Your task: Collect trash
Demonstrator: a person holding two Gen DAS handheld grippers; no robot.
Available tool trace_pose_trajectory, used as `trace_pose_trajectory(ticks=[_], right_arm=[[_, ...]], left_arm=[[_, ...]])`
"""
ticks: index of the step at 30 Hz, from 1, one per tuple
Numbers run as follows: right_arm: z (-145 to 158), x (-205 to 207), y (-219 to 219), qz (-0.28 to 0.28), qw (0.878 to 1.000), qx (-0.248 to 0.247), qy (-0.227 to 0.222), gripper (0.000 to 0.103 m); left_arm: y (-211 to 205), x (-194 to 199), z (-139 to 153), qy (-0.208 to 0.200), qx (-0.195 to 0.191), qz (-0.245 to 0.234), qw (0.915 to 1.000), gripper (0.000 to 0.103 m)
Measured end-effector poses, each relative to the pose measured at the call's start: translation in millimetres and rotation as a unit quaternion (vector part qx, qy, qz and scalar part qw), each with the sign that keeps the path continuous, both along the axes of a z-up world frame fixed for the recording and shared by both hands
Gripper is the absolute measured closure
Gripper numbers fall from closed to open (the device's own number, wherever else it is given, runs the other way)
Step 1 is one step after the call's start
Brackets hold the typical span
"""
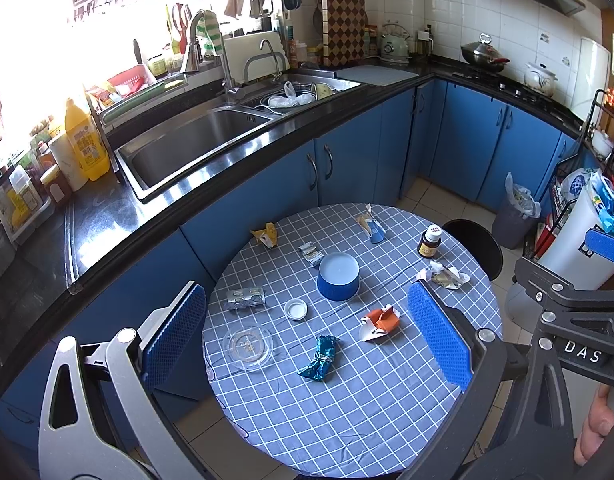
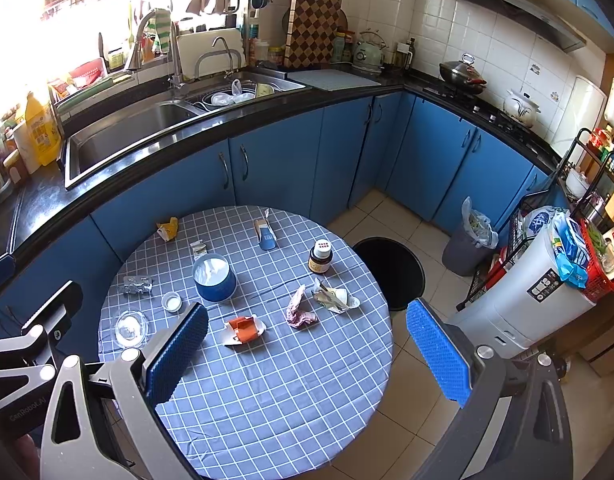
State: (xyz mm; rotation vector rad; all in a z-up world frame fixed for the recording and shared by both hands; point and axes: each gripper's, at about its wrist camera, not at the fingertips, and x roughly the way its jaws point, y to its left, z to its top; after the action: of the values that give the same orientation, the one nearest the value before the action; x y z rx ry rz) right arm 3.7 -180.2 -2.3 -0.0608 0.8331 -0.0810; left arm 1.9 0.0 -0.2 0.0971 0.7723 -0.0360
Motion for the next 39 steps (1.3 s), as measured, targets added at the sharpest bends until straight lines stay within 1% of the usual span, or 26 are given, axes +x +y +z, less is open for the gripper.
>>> trace_pose_trajectory(ticks=[8, 39], right_arm=[[5.6, 4.5, 4.9, 0.004, 1.000, 0.000, -0.001, 0.006], [8.0, 5.8, 4.1, 0.004, 1.000, 0.001, -0.002, 0.006]], left_arm=[[0.2, 1.4, 0.0, 0.000, 0.001, 0.001, 1.0000, 0.003], [1.7, 2.0, 4.2, 0.002, -0.001, 0.001, 1.0000, 0.003]])
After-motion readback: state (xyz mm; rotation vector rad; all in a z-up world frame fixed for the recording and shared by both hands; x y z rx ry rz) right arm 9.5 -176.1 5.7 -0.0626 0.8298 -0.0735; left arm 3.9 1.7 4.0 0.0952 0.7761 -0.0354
